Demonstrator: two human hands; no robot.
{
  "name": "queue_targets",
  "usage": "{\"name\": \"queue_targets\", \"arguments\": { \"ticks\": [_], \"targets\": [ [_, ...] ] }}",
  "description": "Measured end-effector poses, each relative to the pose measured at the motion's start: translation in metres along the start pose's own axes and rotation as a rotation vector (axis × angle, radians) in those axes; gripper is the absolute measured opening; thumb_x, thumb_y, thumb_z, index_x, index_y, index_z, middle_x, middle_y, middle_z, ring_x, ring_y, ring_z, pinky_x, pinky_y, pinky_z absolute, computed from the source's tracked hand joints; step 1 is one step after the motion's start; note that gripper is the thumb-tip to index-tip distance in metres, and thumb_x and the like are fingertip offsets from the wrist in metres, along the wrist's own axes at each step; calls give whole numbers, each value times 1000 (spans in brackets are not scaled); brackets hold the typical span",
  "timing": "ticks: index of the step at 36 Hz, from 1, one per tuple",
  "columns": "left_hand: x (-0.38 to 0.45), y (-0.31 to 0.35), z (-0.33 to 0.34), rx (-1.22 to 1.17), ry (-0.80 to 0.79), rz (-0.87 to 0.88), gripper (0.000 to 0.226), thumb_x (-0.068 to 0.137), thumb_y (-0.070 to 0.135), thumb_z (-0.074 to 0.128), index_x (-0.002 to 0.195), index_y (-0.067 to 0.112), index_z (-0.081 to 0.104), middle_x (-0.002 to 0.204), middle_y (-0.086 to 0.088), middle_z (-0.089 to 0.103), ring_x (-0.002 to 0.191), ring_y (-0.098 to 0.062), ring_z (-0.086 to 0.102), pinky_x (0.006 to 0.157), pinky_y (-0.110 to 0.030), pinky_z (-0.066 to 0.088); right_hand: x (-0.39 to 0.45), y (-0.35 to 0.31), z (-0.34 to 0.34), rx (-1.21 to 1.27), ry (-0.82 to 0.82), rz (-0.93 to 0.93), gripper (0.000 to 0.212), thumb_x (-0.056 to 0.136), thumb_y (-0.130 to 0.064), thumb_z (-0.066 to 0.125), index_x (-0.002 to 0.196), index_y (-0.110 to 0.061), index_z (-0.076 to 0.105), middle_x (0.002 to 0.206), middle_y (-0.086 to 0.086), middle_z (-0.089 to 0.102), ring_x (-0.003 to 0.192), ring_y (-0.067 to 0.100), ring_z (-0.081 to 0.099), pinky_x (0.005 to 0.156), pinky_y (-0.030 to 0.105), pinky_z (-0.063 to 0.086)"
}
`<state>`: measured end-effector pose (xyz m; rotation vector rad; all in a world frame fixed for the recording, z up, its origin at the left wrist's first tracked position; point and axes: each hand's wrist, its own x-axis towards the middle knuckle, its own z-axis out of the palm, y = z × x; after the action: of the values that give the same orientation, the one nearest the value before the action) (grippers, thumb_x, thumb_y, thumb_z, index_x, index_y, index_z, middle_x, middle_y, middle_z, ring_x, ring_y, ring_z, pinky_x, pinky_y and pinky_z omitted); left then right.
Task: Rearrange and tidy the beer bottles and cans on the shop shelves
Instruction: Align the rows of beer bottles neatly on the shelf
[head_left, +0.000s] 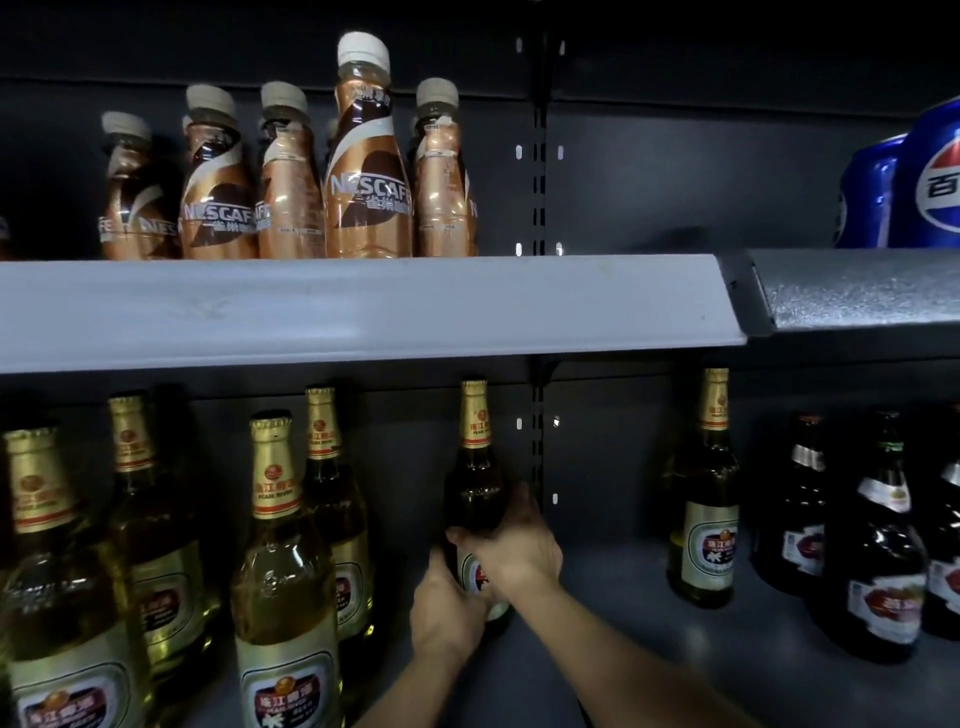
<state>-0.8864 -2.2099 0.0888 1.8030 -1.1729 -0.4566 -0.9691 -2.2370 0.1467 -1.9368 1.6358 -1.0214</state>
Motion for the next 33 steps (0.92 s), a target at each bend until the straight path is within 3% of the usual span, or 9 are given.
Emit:
{"name": "queue_targets", "arguments": {
  "ticks": [3,6,8,10,13,16,23,30,33],
  "targets": [
    [1,-3,2,-41,8,4,62,70,30,83,119,16,47,115,-9,64,106,-26,61,80,-27,45,-2,15,-12,40,107,-29,73,76,-68,61,133,-27,40,127,-3,56,115,21,57,80,28,43],
    [2,-7,5,-74,9,26,54,68,29,85,105,17,48,111,-7,65,99,-24,61,80,-29,46,3,42,-41,223,517,-11,71,86,-58,54,135,-8,46,128,14,54,119,34,51,95,38,40],
    [2,-8,6,-61,15,40,63,69,31,84,117,14,48,120,-9,57,106,-25,57,88,-33,48,10,60,-67,269,731,81,66,90,-40,59,137,2,41,133,23,49,125,39,41,105,47,30],
    [0,-6,6,-30,24,18,78,71,33,83,133,11,41,135,-15,42,121,-31,49,95,-36,43,21,80,-91,266,808,173,65,91,-35,58,139,3,37,136,25,44,129,41,35,106,49,25],
    [-1,-4,7,-43,37,3,86,72,32,83,141,9,36,144,-20,31,128,-36,42,102,-39,40,32,109,-114,243,693,213,73,86,-32,65,145,-5,31,141,22,40,134,40,32,107,50,29],
    [-1,-4,9,-53,43,-14,80,71,30,83,136,9,41,139,-20,35,124,-36,44,100,-41,41,36,124,-124,217,541,194,86,80,-33,73,148,-13,26,145,17,38,133,40,36,103,50,37],
    [4,-8,15,-79,50,-42,78,69,29,85,132,9,43,131,-17,40,118,-34,49,99,-41,45,54,137,-135,183,366,309,108,77,-31,77,154,-19,2,148,18,35,132,41,38,103,50,38],
    [-6,-6,20,-84,130,-42,84,69,29,84,136,10,36,129,-13,40,116,-32,50,95,-40,45,49,136,-139,85,376,278,110,73,-33,81,153,-16,9,144,18,36,121,43,49,90,48,45],
    [-29,-4,16,-35,279,-7,61,69,29,83,112,18,42,111,-4,42,106,-25,51,79,-32,42,32,125,-137,31,344,261,103,71,-34,83,149,-14,19,140,16,38,119,41,50,89,46,47]
  ]
}}
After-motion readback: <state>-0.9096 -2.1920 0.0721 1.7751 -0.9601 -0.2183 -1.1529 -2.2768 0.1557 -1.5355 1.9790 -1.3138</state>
